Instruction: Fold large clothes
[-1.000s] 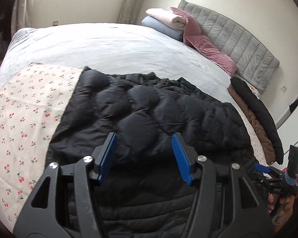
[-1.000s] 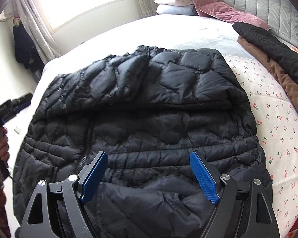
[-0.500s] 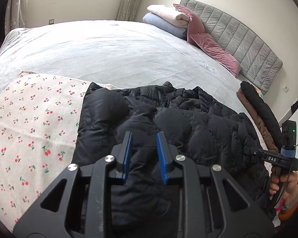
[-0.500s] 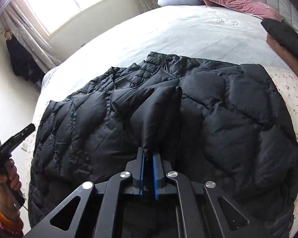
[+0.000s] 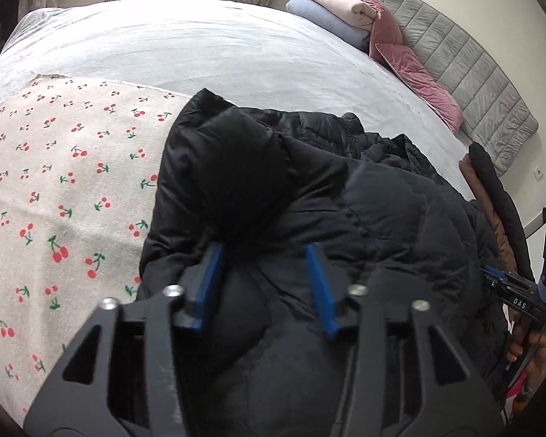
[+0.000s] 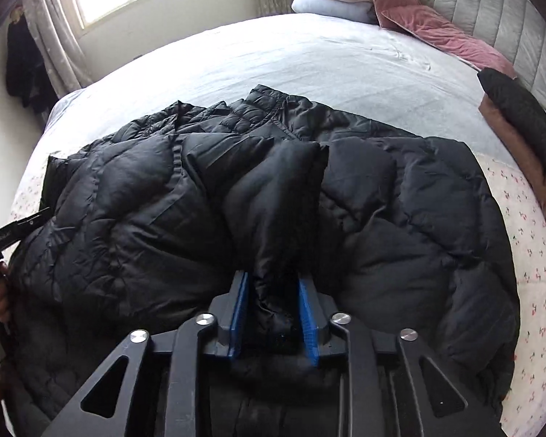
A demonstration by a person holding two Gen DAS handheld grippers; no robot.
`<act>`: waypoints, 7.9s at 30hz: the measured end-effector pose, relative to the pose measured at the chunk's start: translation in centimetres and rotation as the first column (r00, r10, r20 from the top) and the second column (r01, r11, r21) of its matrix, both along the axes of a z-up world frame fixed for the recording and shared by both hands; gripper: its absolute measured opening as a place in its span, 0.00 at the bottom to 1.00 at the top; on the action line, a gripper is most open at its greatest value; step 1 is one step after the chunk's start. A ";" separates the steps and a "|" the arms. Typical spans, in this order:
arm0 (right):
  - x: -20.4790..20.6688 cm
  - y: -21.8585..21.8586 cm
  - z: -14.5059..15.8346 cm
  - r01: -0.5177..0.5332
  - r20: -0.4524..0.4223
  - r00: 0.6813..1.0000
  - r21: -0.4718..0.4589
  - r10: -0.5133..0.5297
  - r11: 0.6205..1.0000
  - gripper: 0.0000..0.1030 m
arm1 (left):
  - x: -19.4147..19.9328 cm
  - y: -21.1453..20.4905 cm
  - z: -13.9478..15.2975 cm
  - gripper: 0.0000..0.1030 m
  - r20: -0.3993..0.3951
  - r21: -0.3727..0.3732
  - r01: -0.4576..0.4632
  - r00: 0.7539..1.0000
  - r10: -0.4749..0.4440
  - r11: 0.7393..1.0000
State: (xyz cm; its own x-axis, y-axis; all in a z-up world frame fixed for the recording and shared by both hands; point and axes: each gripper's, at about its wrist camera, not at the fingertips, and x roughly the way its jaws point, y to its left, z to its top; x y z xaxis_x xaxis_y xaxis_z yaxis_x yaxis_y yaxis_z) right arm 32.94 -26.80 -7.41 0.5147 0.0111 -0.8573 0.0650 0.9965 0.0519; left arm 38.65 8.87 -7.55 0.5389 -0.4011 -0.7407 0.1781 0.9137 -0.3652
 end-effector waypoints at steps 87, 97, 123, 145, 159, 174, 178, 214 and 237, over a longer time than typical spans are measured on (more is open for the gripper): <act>-28.3 -13.9 20.5 0.254 0.507 0.753 0.366 -0.420 0.896 0.05 | -22.7 8.6 18.3 0.10 0.207 -0.392 0.014 0.975 0.074 0.920; -13.6 -17.1 12.5 0.340 0.420 0.803 0.261 -0.423 0.903 0.05 | -6.2 4.7 11.5 0.11 0.096 -0.228 -0.121 0.985 0.146 0.966; -16.7 -15.1 8.2 0.265 0.307 0.909 0.095 -0.282 0.959 0.67 | -11.4 2.9 9.6 0.82 0.208 0.059 -0.048 0.978 0.035 0.997; -8.6 -4.0 5.1 0.023 0.096 0.995 -0.124 -0.011 0.992 0.69 | -9.7 -9.6 5.9 0.82 0.069 0.264 0.318 0.936 -0.346 0.911; -0.8 -10.7 5.3 0.286 0.170 0.949 -0.115 -0.265 0.951 0.69 | 1.0 -6.4 6.7 0.82 0.113 0.228 -0.049 0.993 0.023 0.972; -11.8 -20.1 5.3 0.339 0.187 0.905 0.230 -0.383 0.912 0.71 | -4.3 4.2 5.6 0.82 0.060 0.068 -0.144 0.988 0.140 0.987; -11.2 -21.1 3.8 0.342 0.137 0.905 0.329 -0.403 0.880 0.71 | -3.1 6.3 3.5 0.82 -0.035 0.002 -0.169 0.985 0.169 0.986; -8.8 -2.5 4.3 0.060 0.250 0.968 -0.088 -0.036 0.994 0.69 | -10.6 -10.6 3.8 0.92 0.207 0.303 -0.004 0.976 -0.062 0.953; -20.4 -4.8 9.4 0.283 0.215 0.942 -0.097 -0.257 0.954 0.82 | -17.5 -1.5 7.0 0.93 0.026 0.277 -0.275 0.960 0.279 0.920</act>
